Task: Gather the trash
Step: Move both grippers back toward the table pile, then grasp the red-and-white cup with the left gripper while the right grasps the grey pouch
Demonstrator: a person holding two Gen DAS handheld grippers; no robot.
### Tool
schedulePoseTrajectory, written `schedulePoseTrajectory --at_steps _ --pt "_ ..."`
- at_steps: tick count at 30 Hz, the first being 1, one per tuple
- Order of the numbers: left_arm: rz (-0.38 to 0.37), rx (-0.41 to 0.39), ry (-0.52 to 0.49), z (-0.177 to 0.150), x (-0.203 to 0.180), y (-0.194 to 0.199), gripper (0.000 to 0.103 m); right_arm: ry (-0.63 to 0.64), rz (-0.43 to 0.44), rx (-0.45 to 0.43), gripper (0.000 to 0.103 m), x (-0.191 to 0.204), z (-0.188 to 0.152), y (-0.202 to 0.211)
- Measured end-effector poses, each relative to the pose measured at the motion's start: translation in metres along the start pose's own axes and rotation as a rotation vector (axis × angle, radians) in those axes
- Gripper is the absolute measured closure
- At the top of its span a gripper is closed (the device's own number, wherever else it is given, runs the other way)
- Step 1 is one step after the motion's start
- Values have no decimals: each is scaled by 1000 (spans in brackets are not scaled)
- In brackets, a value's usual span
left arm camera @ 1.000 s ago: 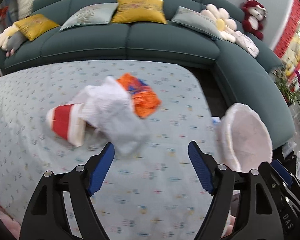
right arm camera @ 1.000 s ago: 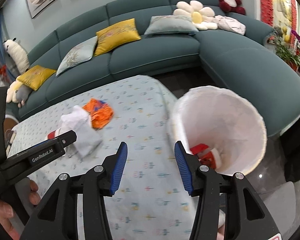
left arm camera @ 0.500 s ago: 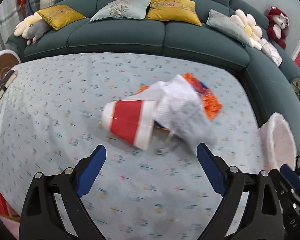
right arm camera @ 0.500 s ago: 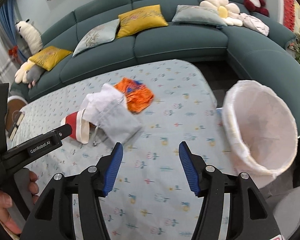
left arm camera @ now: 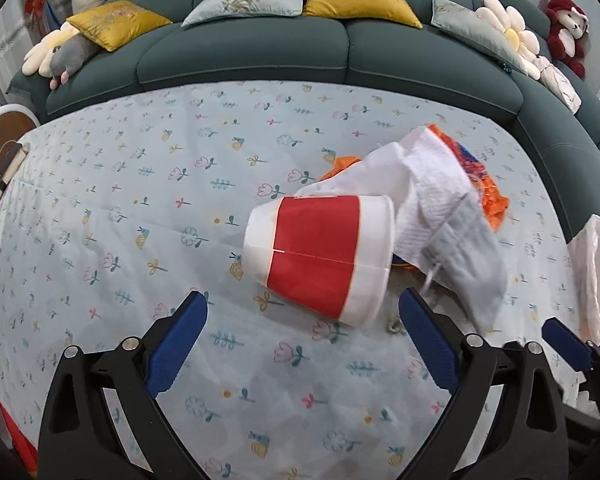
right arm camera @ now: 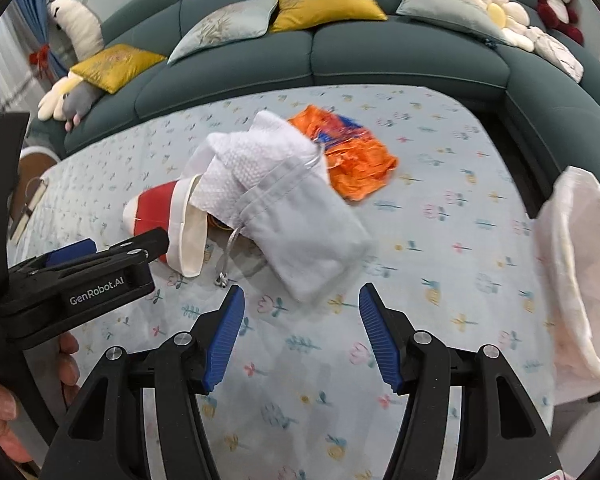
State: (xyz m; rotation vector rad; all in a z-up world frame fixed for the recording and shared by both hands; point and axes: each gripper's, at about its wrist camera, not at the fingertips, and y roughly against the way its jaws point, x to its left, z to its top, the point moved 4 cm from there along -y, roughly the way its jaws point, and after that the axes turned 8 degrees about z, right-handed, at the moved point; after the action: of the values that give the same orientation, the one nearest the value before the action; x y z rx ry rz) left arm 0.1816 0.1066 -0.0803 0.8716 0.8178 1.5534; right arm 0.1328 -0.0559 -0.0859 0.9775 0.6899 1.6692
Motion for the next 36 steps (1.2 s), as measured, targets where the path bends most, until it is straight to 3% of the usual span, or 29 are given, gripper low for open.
schedulePoseTrajectory --at_steps 6,13,15,17,18,20,22,36 --pt "-51 12 8 4 -3 -15 11 13 -11 28 45 3 7 -32" --pt "-39 28 10 7 -5 -33 11 8 -22 45 46 -3 9 -53" --pt "-41 20 15 8 -5 -34 13 14 -25 48 52 -3 8 -56" --pt "-53 23 7 8 -6 -35 18 18 -27 58 69 -4 6 -58" --pt "-52 19 8 8 -7 -34 18 16 -29 60 73 -5 5 -58" --pt "-54 5 8 9 -8 -31 18 7 -19 56 89 -8 4 -55" --pt "-54 -10 2 9 -10 -25 18 -4 -13 51 96 -11 2 -49" --pt "-100 -67 -35 1 -47 40 18 -64 9 -79 98 -32 1 34"
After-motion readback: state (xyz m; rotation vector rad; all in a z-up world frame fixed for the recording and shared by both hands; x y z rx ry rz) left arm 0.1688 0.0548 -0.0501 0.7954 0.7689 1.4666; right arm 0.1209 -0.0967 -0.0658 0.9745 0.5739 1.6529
